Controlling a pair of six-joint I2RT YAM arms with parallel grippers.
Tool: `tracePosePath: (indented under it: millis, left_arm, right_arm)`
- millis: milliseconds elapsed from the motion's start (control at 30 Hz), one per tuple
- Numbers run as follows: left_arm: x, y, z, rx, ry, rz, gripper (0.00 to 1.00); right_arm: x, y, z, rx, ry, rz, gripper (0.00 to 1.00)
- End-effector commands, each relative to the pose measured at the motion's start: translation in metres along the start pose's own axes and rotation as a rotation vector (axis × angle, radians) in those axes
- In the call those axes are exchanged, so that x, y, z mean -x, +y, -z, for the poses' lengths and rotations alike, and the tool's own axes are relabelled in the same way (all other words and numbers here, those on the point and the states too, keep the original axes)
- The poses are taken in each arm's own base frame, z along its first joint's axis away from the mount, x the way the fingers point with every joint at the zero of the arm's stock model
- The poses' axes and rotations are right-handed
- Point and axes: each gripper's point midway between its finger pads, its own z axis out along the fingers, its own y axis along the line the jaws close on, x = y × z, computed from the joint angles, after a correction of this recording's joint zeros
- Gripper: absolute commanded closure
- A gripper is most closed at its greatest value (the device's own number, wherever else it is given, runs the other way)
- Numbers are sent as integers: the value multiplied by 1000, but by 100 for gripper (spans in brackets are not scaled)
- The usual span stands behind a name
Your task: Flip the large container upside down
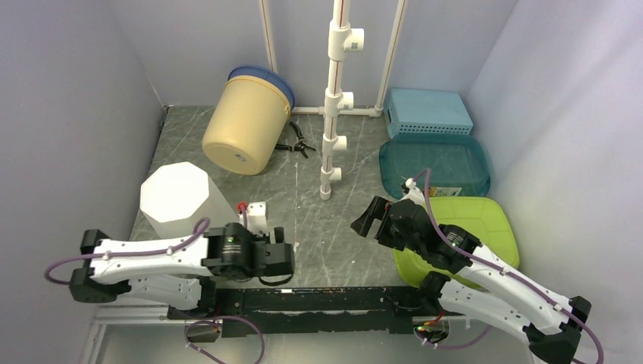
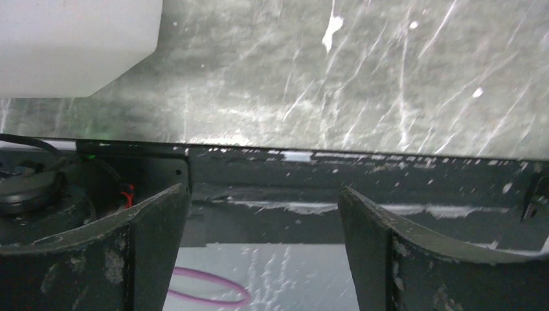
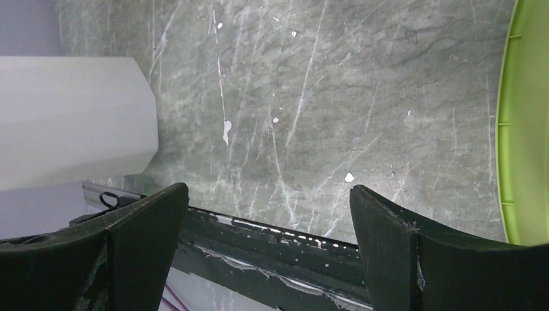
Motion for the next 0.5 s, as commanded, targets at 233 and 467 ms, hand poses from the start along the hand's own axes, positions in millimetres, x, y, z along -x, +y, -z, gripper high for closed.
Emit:
tracePosePath:
  millis: [233, 467]
  left_arm:
    - [45, 47, 8, 63, -258, 199, 11]
    - [45, 58, 0, 108, -268, 223, 10]
  right_arm:
    - [6, 2, 6, 29, -32, -10, 0]
    - [7, 8, 3, 27, -24, -1, 0]
